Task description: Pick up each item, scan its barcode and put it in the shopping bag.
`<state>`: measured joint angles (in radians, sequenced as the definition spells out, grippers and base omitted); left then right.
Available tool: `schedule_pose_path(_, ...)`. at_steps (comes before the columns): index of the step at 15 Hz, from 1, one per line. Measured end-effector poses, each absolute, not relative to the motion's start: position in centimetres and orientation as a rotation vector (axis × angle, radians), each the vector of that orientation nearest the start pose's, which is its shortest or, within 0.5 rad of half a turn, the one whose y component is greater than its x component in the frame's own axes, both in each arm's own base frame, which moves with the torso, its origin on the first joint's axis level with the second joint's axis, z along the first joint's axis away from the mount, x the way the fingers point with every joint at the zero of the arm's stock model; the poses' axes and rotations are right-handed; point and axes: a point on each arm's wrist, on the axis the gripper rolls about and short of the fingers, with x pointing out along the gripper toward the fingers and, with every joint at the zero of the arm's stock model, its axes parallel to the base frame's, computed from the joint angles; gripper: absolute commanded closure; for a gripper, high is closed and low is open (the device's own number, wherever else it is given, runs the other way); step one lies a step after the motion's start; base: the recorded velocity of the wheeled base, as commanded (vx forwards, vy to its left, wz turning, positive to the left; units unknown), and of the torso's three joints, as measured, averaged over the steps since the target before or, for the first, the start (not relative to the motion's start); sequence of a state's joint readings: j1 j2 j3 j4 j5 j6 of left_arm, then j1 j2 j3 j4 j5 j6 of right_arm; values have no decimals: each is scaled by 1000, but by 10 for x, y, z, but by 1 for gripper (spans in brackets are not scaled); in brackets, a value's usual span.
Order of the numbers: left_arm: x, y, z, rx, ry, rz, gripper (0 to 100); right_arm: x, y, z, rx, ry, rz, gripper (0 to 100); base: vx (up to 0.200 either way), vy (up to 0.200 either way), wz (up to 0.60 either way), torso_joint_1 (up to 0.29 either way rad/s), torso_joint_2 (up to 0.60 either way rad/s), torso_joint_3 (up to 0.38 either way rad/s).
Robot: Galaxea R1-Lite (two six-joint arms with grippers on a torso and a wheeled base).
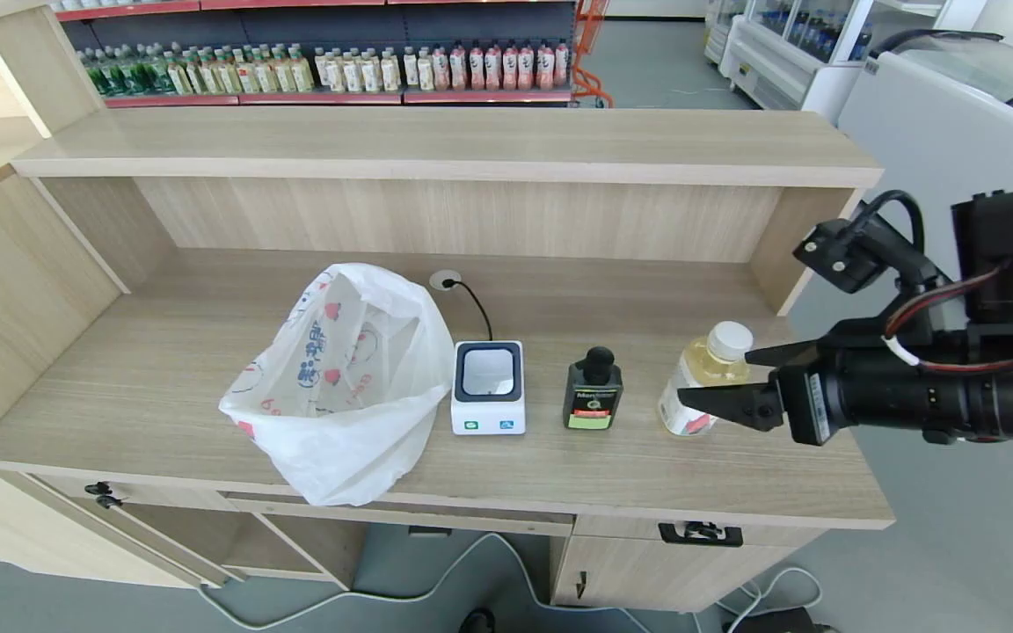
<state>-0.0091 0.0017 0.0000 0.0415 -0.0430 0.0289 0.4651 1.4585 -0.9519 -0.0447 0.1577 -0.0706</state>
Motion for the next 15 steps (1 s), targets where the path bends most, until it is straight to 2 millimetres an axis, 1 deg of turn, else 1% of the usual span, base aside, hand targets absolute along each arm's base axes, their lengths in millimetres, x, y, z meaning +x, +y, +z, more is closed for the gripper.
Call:
schedule_pose_path(5, -23, -1, 71, 28, 42, -53, 0, 253, 134, 206, -151, 453, 638, 0, 0, 0, 0, 0, 0, 0)
schedule_pose_path(8, -23, -1, 71, 28, 42, -53, 0, 272, 144, 196, -134, 364, 643, 0, 0, 0, 0, 0, 0, 0)
schedule_pose_path(12, -23, -1, 71, 28, 42, -53, 0, 281, 147, 169, -128, 360, 657, 0, 0, 0, 0, 0, 0, 0)
schedule_pose_path(15, -23, -1, 71, 28, 42, -53, 0, 284, 145, 154, -127, 370, 647, 0, 0, 0, 0, 0, 0, 0)
